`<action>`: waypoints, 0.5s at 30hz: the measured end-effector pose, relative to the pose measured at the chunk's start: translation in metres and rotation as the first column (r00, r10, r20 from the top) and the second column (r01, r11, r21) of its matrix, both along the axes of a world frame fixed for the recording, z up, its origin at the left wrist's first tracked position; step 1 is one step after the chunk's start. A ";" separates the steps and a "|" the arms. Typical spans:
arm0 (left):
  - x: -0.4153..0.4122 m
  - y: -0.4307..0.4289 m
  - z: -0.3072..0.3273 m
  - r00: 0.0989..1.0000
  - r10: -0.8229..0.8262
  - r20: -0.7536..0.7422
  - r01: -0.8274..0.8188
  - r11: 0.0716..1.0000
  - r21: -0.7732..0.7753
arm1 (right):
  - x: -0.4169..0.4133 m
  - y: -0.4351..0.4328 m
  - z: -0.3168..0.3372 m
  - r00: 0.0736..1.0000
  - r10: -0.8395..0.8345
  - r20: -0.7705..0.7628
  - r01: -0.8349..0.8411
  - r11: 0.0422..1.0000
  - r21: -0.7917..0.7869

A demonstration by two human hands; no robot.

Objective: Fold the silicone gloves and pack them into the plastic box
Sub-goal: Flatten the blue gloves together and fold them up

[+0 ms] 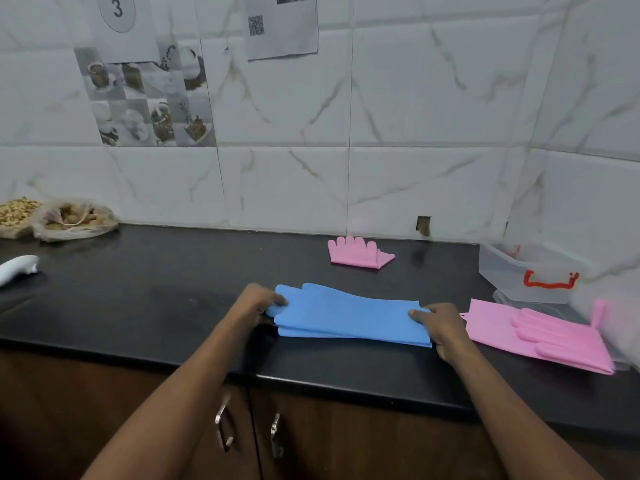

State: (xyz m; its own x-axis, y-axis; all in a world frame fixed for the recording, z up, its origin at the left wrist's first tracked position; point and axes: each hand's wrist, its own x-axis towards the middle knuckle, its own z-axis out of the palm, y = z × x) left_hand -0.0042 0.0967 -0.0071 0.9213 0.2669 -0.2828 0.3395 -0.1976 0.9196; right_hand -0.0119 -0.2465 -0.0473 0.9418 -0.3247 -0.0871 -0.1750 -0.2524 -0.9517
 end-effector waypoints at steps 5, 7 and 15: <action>0.003 0.009 -0.012 0.999 0.054 0.006 -0.053 0.992 -0.112 | 0.002 0.004 0.001 0.999 -0.003 0.041 0.010 0.984 -0.177; 0.006 0.007 -0.014 0.998 0.068 0.015 -0.067 0.994 -0.082 | 0.003 0.007 0.001 0.999 0.004 0.044 0.008 0.964 -0.265; 0.012 -0.005 -0.021 0.991 0.084 0.106 -0.112 0.950 0.292 | -0.003 0.018 0.007 0.998 -0.050 0.049 0.066 0.908 -0.415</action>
State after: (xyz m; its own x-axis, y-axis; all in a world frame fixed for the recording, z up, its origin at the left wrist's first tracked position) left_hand 0.0077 0.0917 -0.0277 0.9046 0.4161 -0.0932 0.2883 -0.4360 0.8525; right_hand -0.0152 -0.2289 -0.0400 0.9202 -0.3780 0.1015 -0.1688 -0.6171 -0.7685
